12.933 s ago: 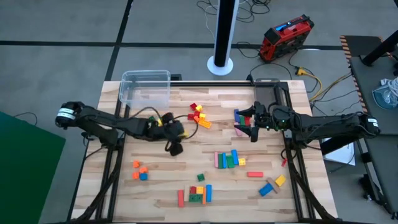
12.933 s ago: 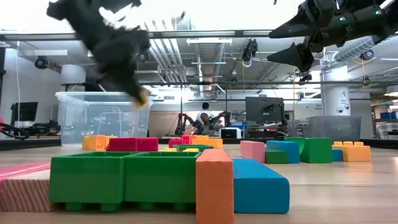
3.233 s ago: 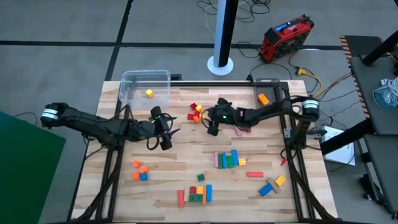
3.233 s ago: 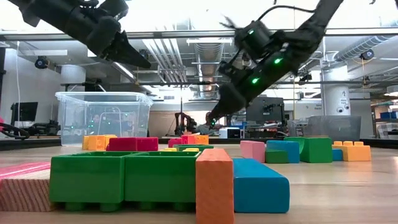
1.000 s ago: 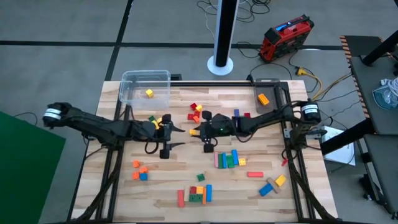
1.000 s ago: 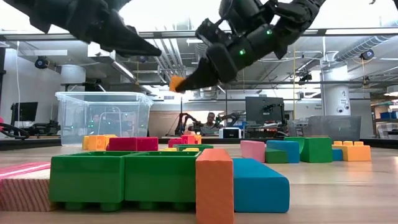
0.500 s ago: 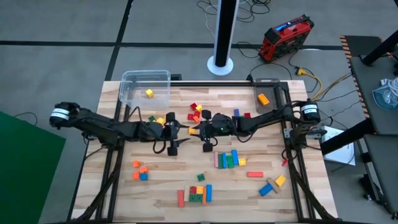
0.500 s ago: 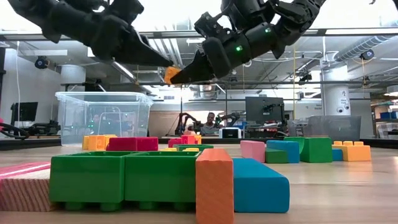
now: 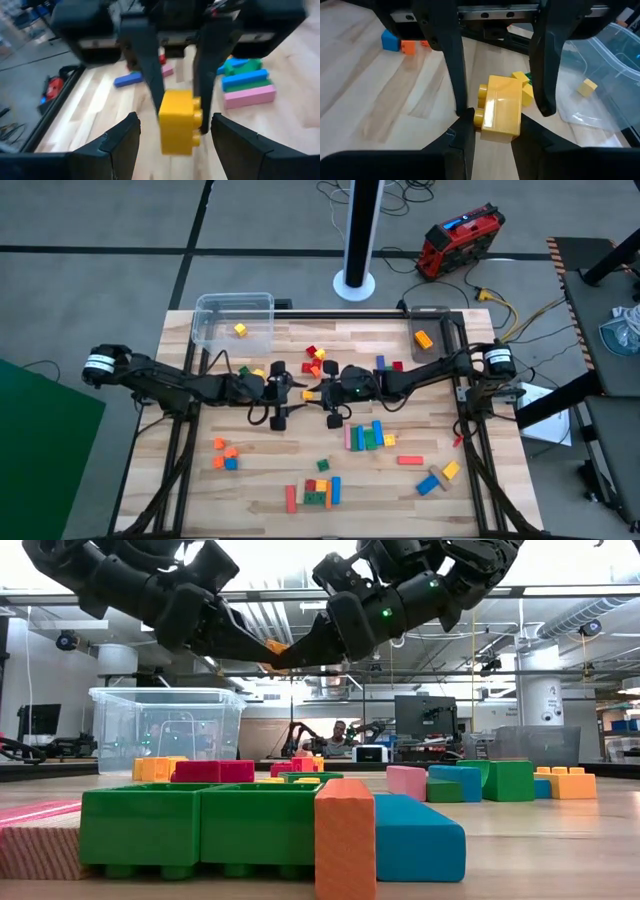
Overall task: Sort blocks by size
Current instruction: Put the yellow square game piece into the transparent bin
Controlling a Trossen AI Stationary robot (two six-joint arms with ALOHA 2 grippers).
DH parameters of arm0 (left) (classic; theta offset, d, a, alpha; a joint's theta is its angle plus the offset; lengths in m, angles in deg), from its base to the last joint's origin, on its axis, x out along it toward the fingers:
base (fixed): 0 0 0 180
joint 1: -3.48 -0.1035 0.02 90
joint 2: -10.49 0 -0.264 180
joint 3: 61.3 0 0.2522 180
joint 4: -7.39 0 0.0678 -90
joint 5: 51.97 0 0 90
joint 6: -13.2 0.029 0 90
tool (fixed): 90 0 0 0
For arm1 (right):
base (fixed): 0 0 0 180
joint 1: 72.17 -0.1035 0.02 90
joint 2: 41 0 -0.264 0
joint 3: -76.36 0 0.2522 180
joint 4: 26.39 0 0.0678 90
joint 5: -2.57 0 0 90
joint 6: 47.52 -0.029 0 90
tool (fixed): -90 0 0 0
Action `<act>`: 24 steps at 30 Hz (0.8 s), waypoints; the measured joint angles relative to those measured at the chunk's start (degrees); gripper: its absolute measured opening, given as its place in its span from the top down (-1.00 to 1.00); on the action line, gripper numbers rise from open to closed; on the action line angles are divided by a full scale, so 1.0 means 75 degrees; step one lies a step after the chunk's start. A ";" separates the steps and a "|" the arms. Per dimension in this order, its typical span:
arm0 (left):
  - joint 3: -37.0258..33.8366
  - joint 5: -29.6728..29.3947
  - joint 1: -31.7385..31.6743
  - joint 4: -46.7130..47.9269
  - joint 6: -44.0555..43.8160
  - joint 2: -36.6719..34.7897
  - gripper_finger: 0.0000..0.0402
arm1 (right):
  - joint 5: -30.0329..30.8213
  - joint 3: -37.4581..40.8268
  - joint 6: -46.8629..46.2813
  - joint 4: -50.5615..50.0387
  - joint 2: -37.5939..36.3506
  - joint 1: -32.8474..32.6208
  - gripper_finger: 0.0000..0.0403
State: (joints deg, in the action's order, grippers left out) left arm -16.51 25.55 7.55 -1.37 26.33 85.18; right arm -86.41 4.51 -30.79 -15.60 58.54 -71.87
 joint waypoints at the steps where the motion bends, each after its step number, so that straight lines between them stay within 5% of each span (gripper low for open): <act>1: 0.0000 0.0070 0.0000 -0.0035 0.0021 -0.0005 -0.09 | 0.0000 0.0000 0.0000 -0.0003 0.0000 0.0000 0.55; 8: 0.0000 0.0171 -0.0081 -0.0057 0.0043 0.0032 0.03 | 0.0019 0.0000 0.0051 -0.0028 0.0000 -0.0044 0.56; 17: 0.0000 0.0188 -0.0073 -0.0033 0.0041 0.0032 0.69 | 0.0003 0.0000 -0.0051 -0.0084 0.0000 -0.0058 0.51; 24: 0.0000 0.0177 -0.0095 0.0046 0.0184 -0.0203 0.70 | 0.0097 -0.0006 -0.0254 -0.0084 -0.0045 -0.0049 0.37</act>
State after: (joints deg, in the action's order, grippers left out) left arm -16.51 26.88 6.84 -1.02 27.70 83.66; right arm -85.68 4.47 -32.69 -16.22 58.21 -72.24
